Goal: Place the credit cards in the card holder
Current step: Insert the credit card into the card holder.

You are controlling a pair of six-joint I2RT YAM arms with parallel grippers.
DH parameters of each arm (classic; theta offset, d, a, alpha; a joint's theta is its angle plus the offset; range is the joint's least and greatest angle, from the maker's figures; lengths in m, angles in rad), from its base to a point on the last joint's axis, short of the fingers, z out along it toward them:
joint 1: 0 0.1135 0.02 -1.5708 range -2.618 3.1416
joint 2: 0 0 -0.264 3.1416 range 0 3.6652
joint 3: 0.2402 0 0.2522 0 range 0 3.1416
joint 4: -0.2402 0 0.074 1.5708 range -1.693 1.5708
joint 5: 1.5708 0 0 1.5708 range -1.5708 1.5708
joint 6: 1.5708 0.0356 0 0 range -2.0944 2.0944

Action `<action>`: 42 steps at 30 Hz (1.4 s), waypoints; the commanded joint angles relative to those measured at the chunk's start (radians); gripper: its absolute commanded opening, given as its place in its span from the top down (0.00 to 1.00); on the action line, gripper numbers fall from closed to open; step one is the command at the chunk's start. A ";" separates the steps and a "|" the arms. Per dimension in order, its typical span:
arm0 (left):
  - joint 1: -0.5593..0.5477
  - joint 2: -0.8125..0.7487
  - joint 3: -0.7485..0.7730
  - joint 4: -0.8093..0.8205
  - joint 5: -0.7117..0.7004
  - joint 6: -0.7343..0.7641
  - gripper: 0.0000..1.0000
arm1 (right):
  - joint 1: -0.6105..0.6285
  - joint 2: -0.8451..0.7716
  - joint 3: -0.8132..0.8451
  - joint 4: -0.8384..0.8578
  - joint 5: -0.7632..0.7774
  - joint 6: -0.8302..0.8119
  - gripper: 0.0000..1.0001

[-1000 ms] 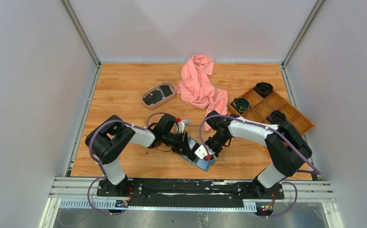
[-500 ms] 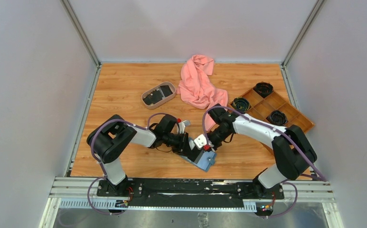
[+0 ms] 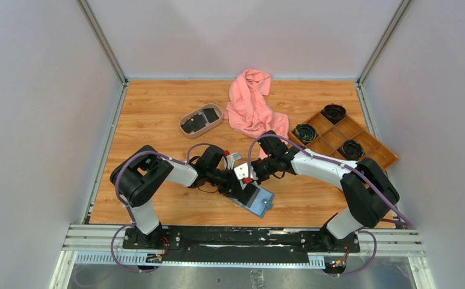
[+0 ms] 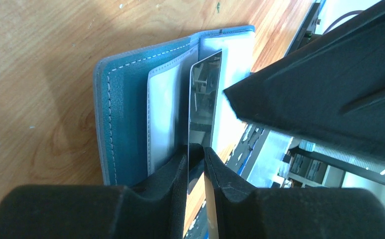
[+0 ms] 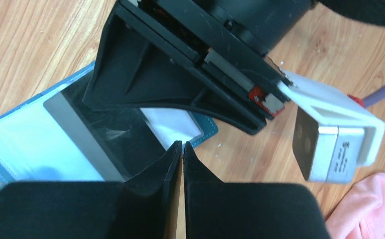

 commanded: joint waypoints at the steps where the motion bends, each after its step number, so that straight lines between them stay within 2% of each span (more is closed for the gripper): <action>1: -0.011 0.025 -0.001 -0.036 -0.030 0.022 0.76 | 0.057 0.038 -0.032 0.068 0.064 0.003 0.92; 13: -0.009 0.027 0.001 -0.036 -0.025 0.026 0.73 | 0.113 0.084 -0.043 0.065 0.107 -0.083 0.93; 24: -0.008 0.024 0.000 -0.036 -0.026 0.024 0.68 | 0.121 0.097 0.022 -0.197 0.052 -0.274 0.94; 42: 0.012 -0.005 -0.022 -0.036 -0.039 0.017 0.67 | 0.121 0.082 0.050 -0.350 -0.010 -0.366 0.94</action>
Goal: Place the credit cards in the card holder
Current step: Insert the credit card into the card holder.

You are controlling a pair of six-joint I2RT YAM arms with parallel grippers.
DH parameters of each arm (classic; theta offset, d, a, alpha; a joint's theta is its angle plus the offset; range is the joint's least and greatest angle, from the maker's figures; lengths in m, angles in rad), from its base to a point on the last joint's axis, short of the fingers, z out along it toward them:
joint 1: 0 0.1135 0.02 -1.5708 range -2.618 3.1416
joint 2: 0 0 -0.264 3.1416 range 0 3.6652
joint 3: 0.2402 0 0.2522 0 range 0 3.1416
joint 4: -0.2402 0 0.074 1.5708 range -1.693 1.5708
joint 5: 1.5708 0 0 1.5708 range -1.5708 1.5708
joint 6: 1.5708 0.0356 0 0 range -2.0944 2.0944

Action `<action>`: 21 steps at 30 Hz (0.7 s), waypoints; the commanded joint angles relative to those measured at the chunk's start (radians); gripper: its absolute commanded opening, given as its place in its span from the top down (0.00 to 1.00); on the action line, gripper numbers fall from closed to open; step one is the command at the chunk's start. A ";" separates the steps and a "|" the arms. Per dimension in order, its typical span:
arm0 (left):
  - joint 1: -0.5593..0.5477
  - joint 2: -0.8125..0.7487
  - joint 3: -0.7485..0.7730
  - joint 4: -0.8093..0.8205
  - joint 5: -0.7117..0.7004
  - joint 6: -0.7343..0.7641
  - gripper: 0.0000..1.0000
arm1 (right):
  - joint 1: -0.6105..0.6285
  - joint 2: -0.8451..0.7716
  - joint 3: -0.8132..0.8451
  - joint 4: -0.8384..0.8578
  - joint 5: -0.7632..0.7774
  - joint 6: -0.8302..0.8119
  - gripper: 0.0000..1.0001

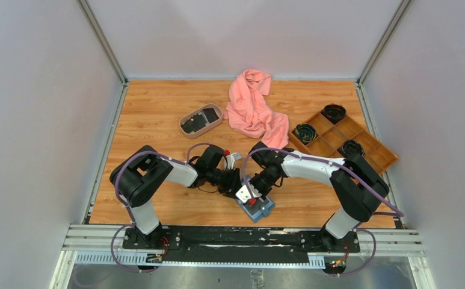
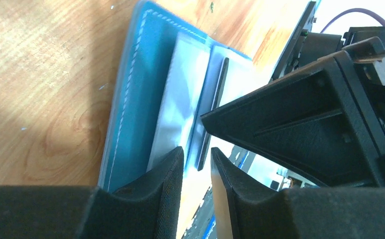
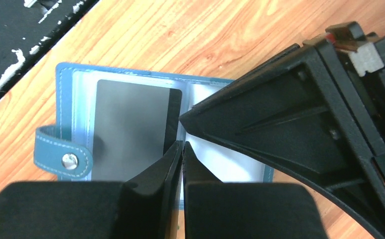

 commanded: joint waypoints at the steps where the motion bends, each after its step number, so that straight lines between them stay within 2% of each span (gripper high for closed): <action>1: 0.009 0.002 -0.022 -0.042 -0.048 0.014 0.68 | 0.013 -0.006 0.028 -0.110 -0.049 -0.056 0.94; 5: 0.009 0.005 -0.021 -0.043 -0.050 0.012 0.69 | 0.013 -0.024 0.039 -0.117 -0.061 -0.039 0.93; 11: 0.009 -0.024 -0.025 -0.043 -0.056 0.006 0.69 | -0.002 -0.087 0.062 -0.141 -0.078 0.026 0.87; 17: 0.009 -0.085 -0.027 -0.042 -0.084 -0.002 0.69 | -0.084 -0.187 0.084 -0.303 -0.200 -0.024 0.80; 21: 0.009 -0.149 -0.031 -0.042 -0.113 -0.003 0.67 | -0.094 -0.239 0.075 -0.412 -0.217 -0.024 0.78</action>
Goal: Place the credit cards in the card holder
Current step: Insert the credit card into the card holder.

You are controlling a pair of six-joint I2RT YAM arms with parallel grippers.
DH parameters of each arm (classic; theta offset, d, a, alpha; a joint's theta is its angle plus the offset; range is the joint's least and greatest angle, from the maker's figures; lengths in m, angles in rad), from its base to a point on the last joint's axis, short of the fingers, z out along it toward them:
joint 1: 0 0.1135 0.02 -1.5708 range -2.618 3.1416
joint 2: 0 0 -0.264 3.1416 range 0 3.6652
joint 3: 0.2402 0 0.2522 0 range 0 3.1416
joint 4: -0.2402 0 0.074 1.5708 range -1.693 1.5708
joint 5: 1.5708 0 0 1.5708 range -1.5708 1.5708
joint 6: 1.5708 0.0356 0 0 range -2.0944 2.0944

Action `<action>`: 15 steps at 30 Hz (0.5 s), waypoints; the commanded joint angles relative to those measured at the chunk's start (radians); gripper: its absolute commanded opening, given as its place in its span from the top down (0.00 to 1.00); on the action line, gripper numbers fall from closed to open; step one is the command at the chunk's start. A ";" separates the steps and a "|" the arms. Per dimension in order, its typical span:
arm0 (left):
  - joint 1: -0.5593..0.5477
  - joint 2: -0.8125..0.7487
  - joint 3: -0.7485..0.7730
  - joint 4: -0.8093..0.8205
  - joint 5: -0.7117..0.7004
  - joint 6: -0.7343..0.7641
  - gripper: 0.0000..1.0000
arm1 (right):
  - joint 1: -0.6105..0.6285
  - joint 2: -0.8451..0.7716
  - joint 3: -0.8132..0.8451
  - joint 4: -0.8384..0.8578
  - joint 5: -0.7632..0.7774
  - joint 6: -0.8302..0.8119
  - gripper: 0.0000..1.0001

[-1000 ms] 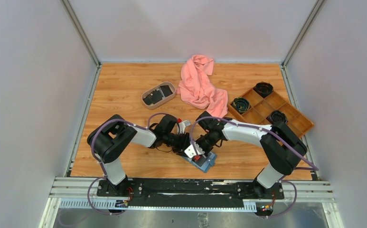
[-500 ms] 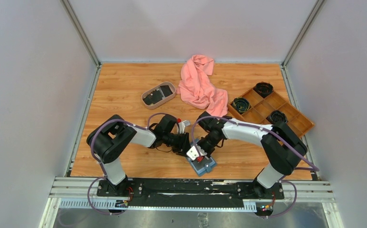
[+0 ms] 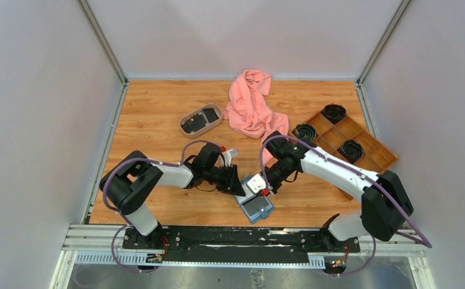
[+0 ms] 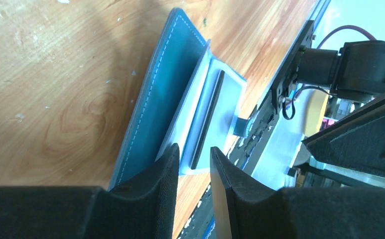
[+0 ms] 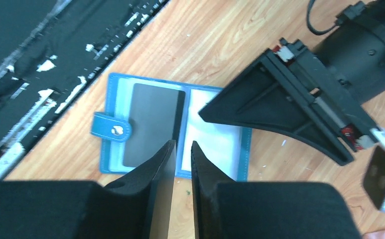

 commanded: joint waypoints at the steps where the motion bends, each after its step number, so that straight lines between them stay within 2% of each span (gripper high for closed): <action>1: 0.004 -0.087 -0.014 -0.006 -0.057 0.002 0.67 | -0.014 -0.051 -0.013 -0.180 -0.077 -0.021 0.78; 7: 0.004 -0.207 -0.034 -0.006 -0.134 0.031 0.66 | -0.015 -0.119 -0.083 -0.192 -0.061 -0.013 0.71; 15: 0.014 -0.507 -0.091 -0.006 -0.245 0.101 0.65 | -0.016 -0.088 -0.076 -0.229 -0.056 0.031 0.69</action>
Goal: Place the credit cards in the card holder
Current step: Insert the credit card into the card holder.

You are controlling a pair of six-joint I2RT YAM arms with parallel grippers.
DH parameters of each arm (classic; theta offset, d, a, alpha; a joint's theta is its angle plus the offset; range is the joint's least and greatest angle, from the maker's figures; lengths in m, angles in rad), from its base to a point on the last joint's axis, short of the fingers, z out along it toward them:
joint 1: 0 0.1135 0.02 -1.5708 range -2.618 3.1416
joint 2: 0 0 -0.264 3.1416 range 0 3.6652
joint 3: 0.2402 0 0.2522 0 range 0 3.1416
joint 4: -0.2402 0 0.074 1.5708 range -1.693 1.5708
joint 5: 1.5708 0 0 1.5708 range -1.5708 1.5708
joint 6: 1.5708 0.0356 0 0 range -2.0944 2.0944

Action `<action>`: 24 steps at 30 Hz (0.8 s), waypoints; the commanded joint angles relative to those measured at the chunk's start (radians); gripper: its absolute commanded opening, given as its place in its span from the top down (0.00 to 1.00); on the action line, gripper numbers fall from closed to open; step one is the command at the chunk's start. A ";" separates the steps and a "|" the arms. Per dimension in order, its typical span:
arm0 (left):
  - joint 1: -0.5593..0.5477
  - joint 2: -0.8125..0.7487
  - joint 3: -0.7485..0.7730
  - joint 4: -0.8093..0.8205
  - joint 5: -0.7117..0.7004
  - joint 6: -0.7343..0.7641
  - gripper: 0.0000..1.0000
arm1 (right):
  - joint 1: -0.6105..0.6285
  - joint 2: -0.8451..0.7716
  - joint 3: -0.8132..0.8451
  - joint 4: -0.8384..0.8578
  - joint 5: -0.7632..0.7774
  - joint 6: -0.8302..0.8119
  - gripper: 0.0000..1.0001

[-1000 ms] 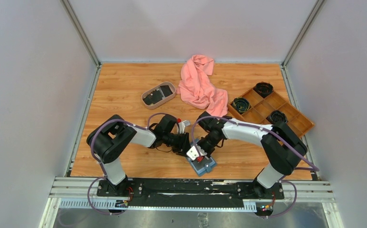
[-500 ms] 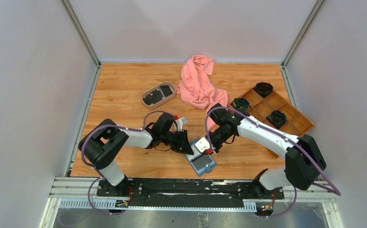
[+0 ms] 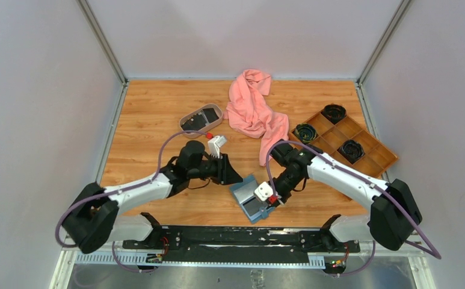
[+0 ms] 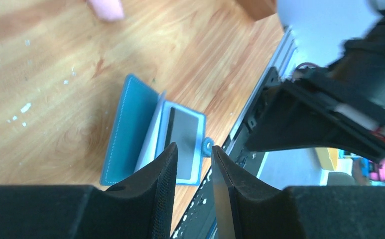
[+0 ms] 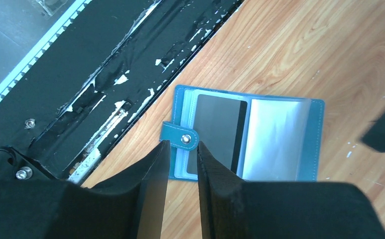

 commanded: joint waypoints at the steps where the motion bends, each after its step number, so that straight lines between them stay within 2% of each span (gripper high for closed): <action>1: 0.020 -0.173 -0.031 0.006 -0.085 0.070 0.65 | -0.008 0.016 -0.006 -0.060 -0.011 0.030 0.69; 7: 0.105 -0.357 -0.056 0.000 -0.091 0.126 0.63 | -0.042 -0.003 -0.007 -0.062 -0.002 0.068 0.69; 12: 0.205 -0.457 -0.062 -0.005 -0.065 0.138 0.45 | -0.119 -0.052 -0.032 -0.070 -0.043 0.076 0.69; 14: 0.249 -0.494 -0.068 -0.005 -0.065 0.128 0.36 | -0.148 -0.074 -0.048 -0.070 -0.062 0.077 0.67; 17: 0.305 -0.553 -0.089 -0.005 -0.091 0.082 0.03 | -0.155 -0.093 -0.067 -0.070 -0.060 0.127 0.64; 21: 0.326 -0.640 -0.141 -0.005 -0.147 0.034 0.00 | -0.155 -0.093 -0.090 -0.070 -0.058 0.145 0.61; 24: 0.326 -0.679 -0.163 -0.005 -0.112 0.022 0.00 | -0.155 -0.073 -0.083 -0.066 -0.047 0.165 0.58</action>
